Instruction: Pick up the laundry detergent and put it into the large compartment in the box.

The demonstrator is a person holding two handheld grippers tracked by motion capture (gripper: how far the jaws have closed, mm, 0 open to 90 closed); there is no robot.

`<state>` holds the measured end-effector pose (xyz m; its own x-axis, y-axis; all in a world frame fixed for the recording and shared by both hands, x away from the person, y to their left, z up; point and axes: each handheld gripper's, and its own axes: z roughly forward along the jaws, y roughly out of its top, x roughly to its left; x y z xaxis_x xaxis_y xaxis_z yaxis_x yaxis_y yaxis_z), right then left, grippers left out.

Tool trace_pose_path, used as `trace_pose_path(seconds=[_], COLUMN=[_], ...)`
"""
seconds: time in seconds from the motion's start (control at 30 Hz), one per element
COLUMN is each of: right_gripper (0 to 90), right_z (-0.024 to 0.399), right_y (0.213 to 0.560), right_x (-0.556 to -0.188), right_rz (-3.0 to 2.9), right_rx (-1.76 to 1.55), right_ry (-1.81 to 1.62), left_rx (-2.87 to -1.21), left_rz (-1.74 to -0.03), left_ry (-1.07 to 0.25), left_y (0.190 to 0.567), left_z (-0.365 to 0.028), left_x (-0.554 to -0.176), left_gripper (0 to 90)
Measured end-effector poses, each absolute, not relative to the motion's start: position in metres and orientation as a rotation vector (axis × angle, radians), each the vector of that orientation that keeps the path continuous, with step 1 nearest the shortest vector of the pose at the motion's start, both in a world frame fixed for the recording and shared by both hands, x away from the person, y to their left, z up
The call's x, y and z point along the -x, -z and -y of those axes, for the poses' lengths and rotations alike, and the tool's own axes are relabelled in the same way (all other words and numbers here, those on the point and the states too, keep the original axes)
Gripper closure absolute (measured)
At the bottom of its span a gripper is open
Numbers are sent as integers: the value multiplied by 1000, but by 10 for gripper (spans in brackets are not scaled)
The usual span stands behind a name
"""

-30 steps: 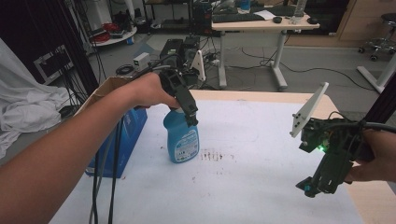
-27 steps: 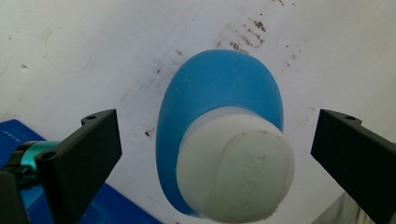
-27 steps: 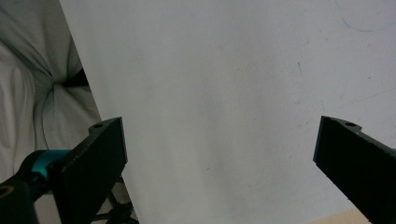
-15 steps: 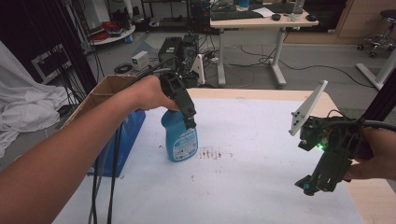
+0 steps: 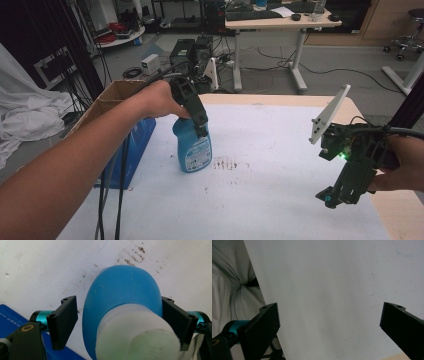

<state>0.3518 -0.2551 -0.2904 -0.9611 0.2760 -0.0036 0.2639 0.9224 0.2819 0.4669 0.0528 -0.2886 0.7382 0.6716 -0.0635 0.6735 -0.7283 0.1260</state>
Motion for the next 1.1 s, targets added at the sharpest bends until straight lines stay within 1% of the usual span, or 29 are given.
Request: trace_pose_path(seconds=[0.13,0.17,0.2,0.37,0.47,0.67,0.7,1.0,1.1], right_gripper=[18,18,18,18,18,18,18,18,18], right_z=[256,256,256,255,255,256,256,256,256], right_y=[290,291,291,291,291,291,291,291,290], right_x=[-352,-352,-352,-352,-352,-352,-352,-352,-352], right_rz=[-3037,-3037,-3037,-3037,-3036,-3036,-3036,-3037,-3037], right_rx=[-425,-424,-423,-428,-429,-427,-429,-431,-432], right_ry=[-437,-439,-437,-439,-437,-439,-441,-442,-438], left_rx=[-2796,-2794,-2795,-2800,-2789,-2795,-2796,-2800,-2793], left_rz=[-1087,-1085,-1084,-1091,-1104,-1096,-1094,-1088,-1086], left_ry=[19,22,21,26,31,47,43,66,73], left_y=[289,289,289,290,290,290,290,288,281], left_z=[-52,-52,-52,-52,-53,-53,-52,-54,-57], left_x=[-467,-467,-467,-467,-467,-468,-467,-467,-466], left_gripper=[246,274,282,283,334,349,364,368,369])
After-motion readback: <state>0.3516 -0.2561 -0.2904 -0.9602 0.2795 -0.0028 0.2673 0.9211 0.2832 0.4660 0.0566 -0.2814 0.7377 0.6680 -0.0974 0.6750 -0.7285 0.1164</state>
